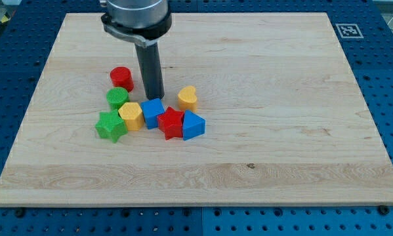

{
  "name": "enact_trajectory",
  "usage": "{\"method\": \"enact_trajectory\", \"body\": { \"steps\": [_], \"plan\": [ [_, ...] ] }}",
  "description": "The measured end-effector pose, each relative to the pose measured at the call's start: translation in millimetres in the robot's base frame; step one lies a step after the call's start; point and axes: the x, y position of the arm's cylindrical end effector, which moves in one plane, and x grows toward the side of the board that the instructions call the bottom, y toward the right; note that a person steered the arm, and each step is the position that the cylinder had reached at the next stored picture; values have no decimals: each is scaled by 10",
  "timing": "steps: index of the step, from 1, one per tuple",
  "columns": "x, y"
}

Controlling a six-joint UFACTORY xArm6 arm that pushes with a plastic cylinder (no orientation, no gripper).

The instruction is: Push the red circle closer to blue cube

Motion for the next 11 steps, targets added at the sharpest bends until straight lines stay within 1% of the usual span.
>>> {"method": "enact_trajectory", "body": {
  "steps": [2,3,5,6,7,8,11],
  "plan": [
    [-608,-72],
    [-777,-295],
    [-873,-837],
    [-880,-1094],
    [-837,-1209],
    [-679,-1126],
    [-84,-518]
  ]
}}
